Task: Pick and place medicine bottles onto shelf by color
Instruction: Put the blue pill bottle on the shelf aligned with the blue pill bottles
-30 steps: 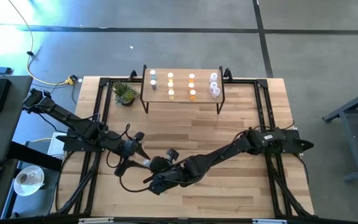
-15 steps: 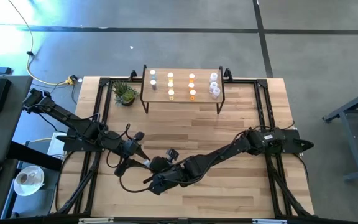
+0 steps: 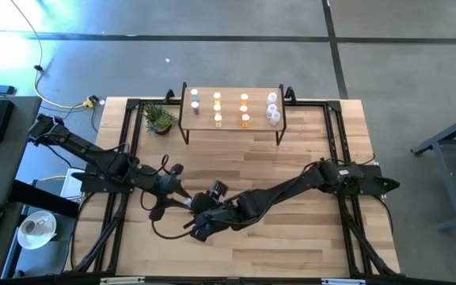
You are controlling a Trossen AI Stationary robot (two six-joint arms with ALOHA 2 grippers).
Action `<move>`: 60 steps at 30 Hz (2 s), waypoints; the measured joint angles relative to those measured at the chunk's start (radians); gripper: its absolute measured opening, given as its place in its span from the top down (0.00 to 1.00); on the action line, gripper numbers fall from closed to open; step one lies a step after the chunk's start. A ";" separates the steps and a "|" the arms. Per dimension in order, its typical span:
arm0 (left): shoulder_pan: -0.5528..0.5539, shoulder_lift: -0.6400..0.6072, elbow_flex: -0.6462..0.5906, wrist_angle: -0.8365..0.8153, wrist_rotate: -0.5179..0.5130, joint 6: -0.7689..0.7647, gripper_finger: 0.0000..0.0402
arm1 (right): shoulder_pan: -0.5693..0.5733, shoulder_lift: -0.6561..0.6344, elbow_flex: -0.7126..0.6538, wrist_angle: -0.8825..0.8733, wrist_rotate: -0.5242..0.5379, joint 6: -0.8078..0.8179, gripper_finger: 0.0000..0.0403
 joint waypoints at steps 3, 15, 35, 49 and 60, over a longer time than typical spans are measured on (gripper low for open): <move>0.023 0.000 0.000 -0.008 -0.002 -0.001 0.72 | -0.005 -0.020 0.000 -0.025 0.024 -0.023 0.55; 0.198 0.000 0.127 -0.275 -0.064 0.066 0.71 | -0.041 -0.139 0.000 -0.260 0.131 -0.065 0.55; 0.750 0.018 0.537 -0.674 -0.110 0.267 0.71 | -0.264 -0.211 0.000 -0.652 0.194 -0.119 0.55; 0.871 0.219 0.624 -0.728 -0.090 0.342 0.71 | -0.347 -0.255 -0.001 -0.774 0.151 -0.177 0.55; 0.871 0.342 0.657 -0.752 -0.050 0.330 0.71 | -0.354 -0.334 -0.001 -0.774 0.134 -0.299 0.55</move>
